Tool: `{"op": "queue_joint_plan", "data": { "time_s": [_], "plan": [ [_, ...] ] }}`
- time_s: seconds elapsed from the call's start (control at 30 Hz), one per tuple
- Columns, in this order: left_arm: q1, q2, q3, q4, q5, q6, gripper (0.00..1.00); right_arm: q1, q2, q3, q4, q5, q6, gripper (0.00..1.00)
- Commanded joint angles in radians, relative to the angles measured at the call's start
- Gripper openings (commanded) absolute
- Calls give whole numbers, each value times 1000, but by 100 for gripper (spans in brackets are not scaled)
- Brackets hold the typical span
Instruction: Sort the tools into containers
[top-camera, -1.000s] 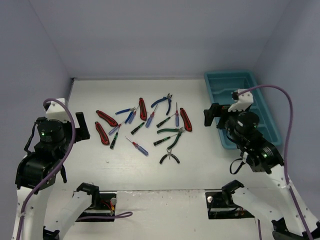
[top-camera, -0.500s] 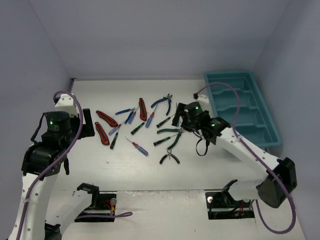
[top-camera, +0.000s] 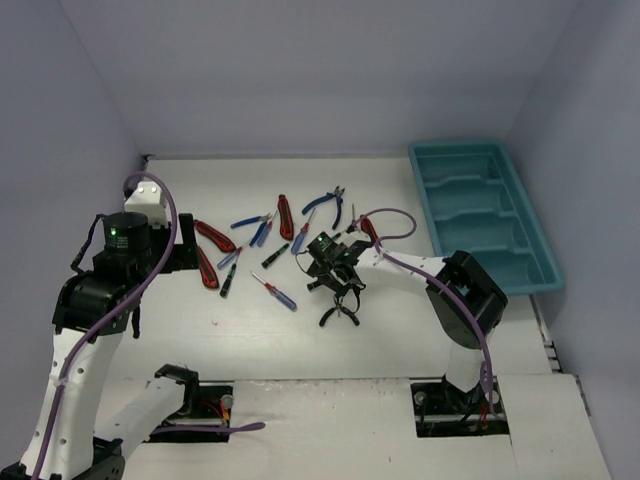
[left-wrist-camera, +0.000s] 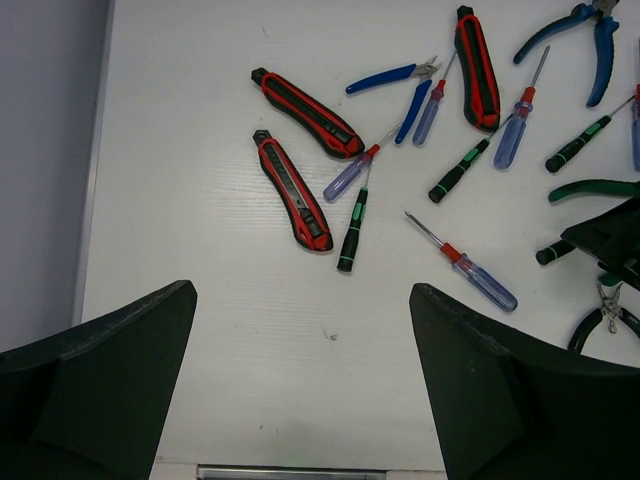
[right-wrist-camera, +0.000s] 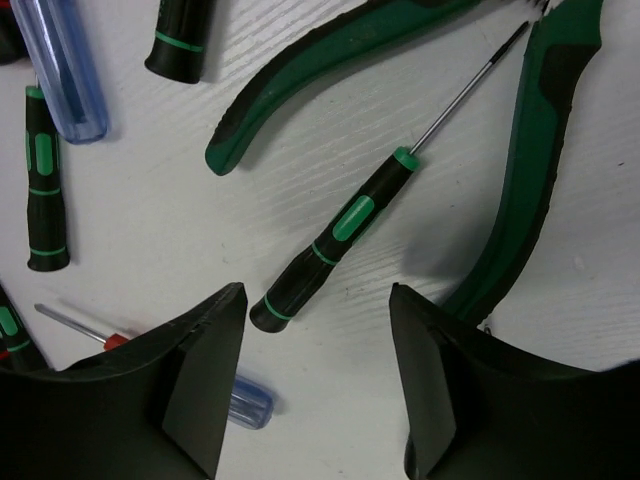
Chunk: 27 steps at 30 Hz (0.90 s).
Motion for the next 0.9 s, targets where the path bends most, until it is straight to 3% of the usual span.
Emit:
{"op": "queue_joint_plan", "data": {
  "time_s": [0.0, 0.47, 0.8, 0.87],
  "plan": [
    [-14, -5, 3, 37, 49, -9, 86, 5, 8, 52, 7, 68, 174, 53],
    [-65, -17, -24, 32, 50, 15, 85, 3, 79, 11, 7, 113, 318, 48],
    [-78, -33, -37, 31, 40, 18, 85, 5, 96, -42, 0, 58, 313, 20],
    [-76, -40, -38, 31, 32, 20, 85, 5, 101, -58, -2, 38, 326, 20]
  ]
}}
